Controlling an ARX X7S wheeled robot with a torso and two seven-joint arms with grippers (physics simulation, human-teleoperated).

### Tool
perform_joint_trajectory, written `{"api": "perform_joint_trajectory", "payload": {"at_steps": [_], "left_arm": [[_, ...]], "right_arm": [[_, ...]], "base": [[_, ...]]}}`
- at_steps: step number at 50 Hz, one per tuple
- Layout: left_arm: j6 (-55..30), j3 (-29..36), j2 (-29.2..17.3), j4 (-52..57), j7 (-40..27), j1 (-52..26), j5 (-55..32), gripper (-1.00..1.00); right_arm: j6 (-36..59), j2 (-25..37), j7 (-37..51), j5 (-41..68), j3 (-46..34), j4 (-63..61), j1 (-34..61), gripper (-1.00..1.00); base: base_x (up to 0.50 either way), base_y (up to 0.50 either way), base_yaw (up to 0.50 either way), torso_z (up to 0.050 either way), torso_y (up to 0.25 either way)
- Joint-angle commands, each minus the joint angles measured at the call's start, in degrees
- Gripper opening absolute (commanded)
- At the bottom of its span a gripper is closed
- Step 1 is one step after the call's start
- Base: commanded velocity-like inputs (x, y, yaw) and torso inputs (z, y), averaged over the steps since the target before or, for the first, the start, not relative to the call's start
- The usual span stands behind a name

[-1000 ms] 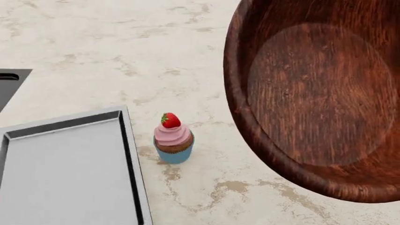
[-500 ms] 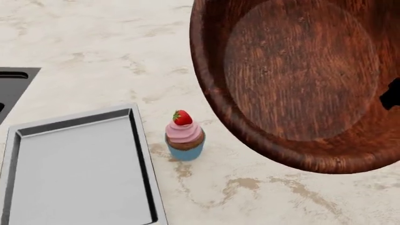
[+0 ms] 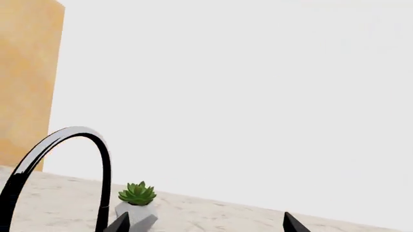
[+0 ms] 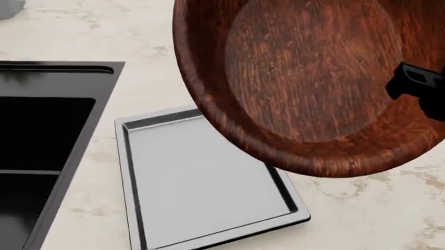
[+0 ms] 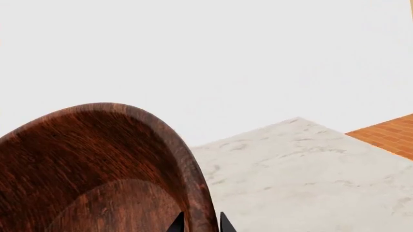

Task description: Move the fresh-baked cupcake off the tray onto the counter, and place the bowl used for mixing into the sink.

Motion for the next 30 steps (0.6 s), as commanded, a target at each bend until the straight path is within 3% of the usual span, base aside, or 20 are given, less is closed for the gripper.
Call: {"api": "perform_joint_trajectory", "payload": {"at_steps": [1, 18, 19, 20, 21, 30], "left_arm": [[1.1, -0.1, -0.6, 0.7, 0.5, 1.6, 0.2, 1.00], [1.1, -0.9, -1.7, 0.4, 1.5, 2.1, 0.1, 1.00], [1.1, -0.9, -1.8, 0.5, 1.4, 2.1, 0.1, 1.00], [1.0, -0.9, -1.9, 0.5, 1.3, 2.1, 0.1, 1.00], [1.1, -1.0, -1.9, 0.5, 1.4, 2.1, -0.1, 1.00], [0.8, -1.8, -2.7, 1.1, 0.3, 1.6, -0.6, 1.00]], "right_arm": [[0.8, 0.4, 0.0, -1.0, -2.7, -0.8, 2.6, -1.00], [0.8, 0.0, 0.1, -1.5, -5.3, -0.1, 4.2, -1.00], [0.3, -2.0, -8.5, -8.5, 3.3, -6.9, -4.4, -1.00], [0.1, -2.4, -12.4, -10.7, 6.4, -7.7, -13.0, -1.00], [0.0, -2.6, -14.0, -11.8, 7.4, -7.7, -14.5, -1.00], [0.2, -2.6, -11.3, -11.3, 5.2, -8.5, -13.0, -1.00]], "base": [[0.00, 0.50, 0.00, 0.000, 0.000], [0.00, 0.50, 0.00, 0.000, 0.000], [0.00, 0.50, 0.00, 0.000, 0.000], [0.00, 0.50, 0.00, 0.000, 0.000], [0.00, 0.50, 0.00, 0.000, 0.000], [-0.03, 0.50, 0.00, 0.000, 0.000]]}}
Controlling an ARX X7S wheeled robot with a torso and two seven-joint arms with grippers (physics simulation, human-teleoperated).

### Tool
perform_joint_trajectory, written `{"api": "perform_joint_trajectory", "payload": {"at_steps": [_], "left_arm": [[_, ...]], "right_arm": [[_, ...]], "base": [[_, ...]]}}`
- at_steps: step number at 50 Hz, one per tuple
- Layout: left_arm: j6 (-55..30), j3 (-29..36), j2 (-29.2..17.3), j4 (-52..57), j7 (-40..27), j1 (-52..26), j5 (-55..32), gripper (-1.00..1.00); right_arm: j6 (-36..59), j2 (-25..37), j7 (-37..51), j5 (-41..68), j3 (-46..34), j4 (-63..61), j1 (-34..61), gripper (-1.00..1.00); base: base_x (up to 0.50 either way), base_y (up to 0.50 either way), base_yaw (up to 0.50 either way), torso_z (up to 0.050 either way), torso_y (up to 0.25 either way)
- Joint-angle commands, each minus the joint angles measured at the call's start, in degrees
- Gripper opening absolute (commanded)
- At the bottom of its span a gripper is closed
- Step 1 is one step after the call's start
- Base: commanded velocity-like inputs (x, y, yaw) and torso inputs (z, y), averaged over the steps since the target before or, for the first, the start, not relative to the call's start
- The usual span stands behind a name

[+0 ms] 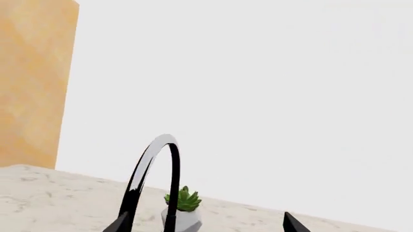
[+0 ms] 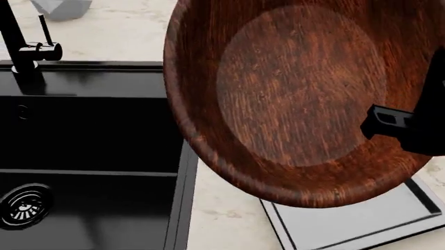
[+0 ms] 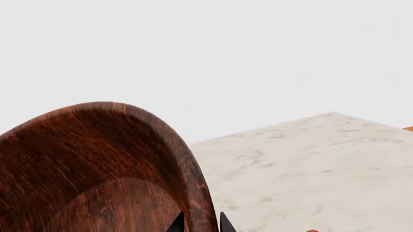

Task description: Move the fresh-baked cupcake off the tray onto the counter, and place the bowl used for mixing into the sink.

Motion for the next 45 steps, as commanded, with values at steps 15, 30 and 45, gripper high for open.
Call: {"api": "perform_joint_trajectory", "payload": {"at_steps": [15, 30, 45], "left_arm": [[0.7, -0.9, -1.7, 0.1, 0.5, 1.2, 0.0, 1.00], [0.3, -1.5, -1.4, -0.1, 0.5, 1.5, -0.1, 1.00], [0.7, -1.8, -1.7, 0.3, 0.6, 2.3, 0.1, 1.00]], "right_arm": [[-0.6, -1.2, -1.4, -2.7, 1.1, -2.6, -3.5, -1.00], [-1.4, -1.9, -3.9, -5.4, 1.1, -1.4, -4.9, -1.00], [-2.4, -2.4, -5.1, -6.4, 1.0, -1.4, -5.4, -1.00]], "base": [[-0.04, 0.50, 0.00, 0.000, 0.001], [-0.03, 0.50, 0.00, 0.001, 0.000], [0.04, 0.50, 0.00, 0.000, 0.001]]}}
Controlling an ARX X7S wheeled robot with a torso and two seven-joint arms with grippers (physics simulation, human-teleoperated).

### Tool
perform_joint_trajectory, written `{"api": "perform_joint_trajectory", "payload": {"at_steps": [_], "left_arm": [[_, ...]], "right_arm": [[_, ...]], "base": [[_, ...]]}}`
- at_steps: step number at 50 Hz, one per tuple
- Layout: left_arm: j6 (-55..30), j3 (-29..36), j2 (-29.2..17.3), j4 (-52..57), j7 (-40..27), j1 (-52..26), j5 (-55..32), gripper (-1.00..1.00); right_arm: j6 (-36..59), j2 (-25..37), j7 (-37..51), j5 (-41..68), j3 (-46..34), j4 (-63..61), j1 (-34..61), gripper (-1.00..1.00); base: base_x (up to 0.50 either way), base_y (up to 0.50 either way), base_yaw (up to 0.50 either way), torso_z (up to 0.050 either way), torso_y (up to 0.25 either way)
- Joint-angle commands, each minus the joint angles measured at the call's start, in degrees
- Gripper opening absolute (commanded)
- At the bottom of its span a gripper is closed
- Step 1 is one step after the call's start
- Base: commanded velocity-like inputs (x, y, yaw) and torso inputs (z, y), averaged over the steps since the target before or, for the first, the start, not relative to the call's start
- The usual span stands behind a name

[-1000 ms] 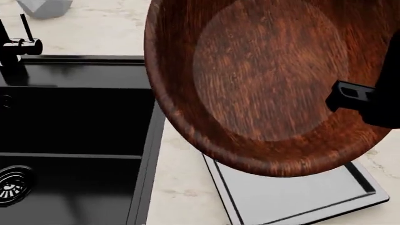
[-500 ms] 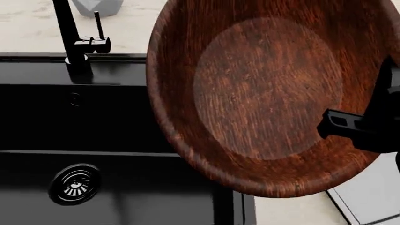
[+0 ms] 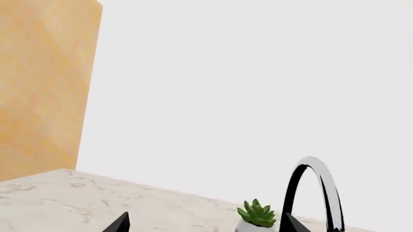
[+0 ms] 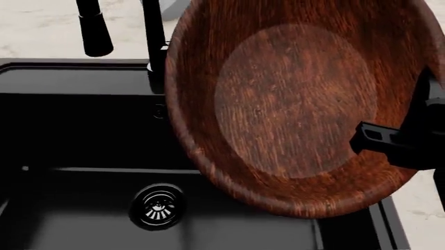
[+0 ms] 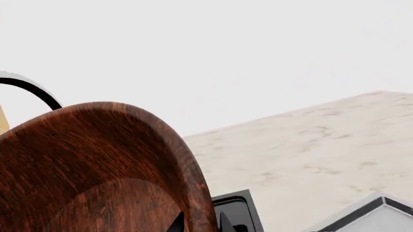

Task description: Move the fresh-baked cupcake off the tray onto the counter, and place the bowl used for mixing into the sink.

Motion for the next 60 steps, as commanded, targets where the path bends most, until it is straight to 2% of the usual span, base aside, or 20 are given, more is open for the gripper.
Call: {"api": "perform_joint_trajectory", "payload": {"at_steps": [1, 22, 29, 42, 49, 60], "left_arm": [[0.1, -0.4, -0.2, 0.3, -0.1, 0.6, -0.1, 1.00], [-0.5, -1.5, -0.3, 0.5, -0.3, 0.5, -1.1, 1.00], [-0.3, -1.5, -0.3, 0.3, -0.1, 0.9, -0.9, 1.00], [0.3, -1.5, 0.1, -0.2, 0.2, 2.1, -0.4, 1.00], [-0.4, -2.2, -0.5, 0.1, -0.4, 1.4, -1.0, 1.00], [-0.7, -2.6, 0.0, 0.2, -1.1, 1.5, -1.1, 1.00]], "right_arm": [[-1.0, -0.3, -1.2, -0.5, 1.2, -0.1, -0.4, -1.00], [-2.3, -0.1, -1.0, 0.6, 3.1, -0.7, -2.3, -1.00], [-3.1, -0.9, 0.1, 1.0, 3.8, 0.2, -3.4, -1.00], [-2.2, -1.7, 2.2, 8.0, 1.2, 4.0, -7.3, -1.00], [0.1, -1.9, 4.4, 5.8, -3.6, 7.0, -8.3, -1.00], [2.6, -3.5, -0.5, 1.6, -9.2, 11.9, -9.9, -1.00]], "base": [[0.28, 0.39, 0.00, 0.000, 0.000], [0.45, 0.01, 0.00, 0.000, 0.001], [0.45, 0.29, 0.00, 0.000, 0.003], [0.00, 0.00, 0.00, 0.000, 0.000], [0.00, 0.00, 0.00, 0.000, 0.000], [0.00, 0.00, 0.00, 0.000, 0.001]]}}
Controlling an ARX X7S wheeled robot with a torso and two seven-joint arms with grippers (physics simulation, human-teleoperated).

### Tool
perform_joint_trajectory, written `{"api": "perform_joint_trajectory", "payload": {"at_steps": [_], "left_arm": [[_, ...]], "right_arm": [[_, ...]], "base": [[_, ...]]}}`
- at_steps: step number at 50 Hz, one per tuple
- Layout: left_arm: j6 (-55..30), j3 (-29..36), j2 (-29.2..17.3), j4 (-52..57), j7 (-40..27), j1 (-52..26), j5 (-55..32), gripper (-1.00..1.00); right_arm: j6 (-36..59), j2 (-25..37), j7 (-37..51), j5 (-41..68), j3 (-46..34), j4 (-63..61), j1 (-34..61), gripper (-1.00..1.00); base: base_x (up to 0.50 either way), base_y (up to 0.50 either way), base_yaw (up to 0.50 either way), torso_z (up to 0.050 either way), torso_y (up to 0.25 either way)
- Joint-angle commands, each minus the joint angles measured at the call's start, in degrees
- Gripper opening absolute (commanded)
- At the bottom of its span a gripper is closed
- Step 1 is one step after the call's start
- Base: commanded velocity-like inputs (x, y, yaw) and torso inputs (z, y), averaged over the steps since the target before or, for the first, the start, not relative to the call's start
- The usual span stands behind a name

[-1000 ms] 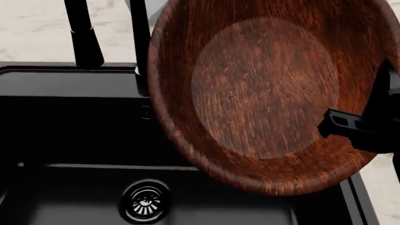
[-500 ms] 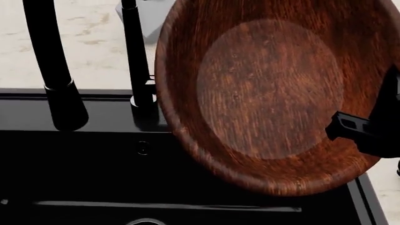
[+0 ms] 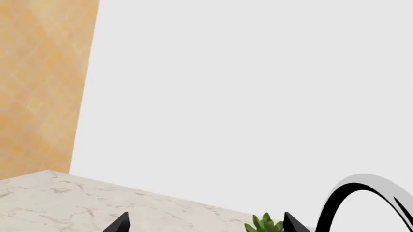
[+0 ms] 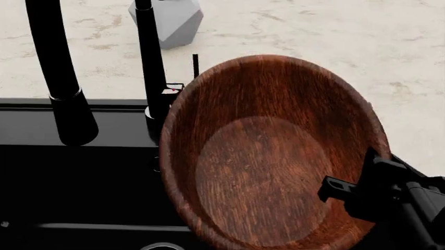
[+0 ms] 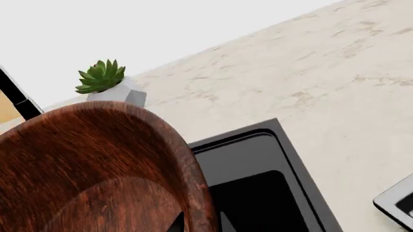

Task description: Move the fresh-baked cupcake off the tray onto the counter, and place the bowl used for mixing into the sink.

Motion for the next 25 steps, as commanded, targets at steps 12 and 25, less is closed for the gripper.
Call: {"api": "perform_joint_trajectory", "payload": {"at_steps": [12, 25], "left_arm": [[0.7, -0.5, -0.3, 0.0, 0.1, 1.2, 0.3, 1.00], [0.6, -0.8, -0.1, -0.1, 0.3, 1.7, 0.4, 1.00]], "right_arm": [[3.4, -4.1, -7.2, -13.1, -14.2, 12.5, 2.7, -1.00], [4.2, -7.3, -13.6, -22.0, -25.0, 22.9, 8.6, -1.00]], "base": [[0.00, 0.00, 0.00, 0.000, 0.000], [0.00, 0.00, 0.00, 0.000, 0.001]]}}
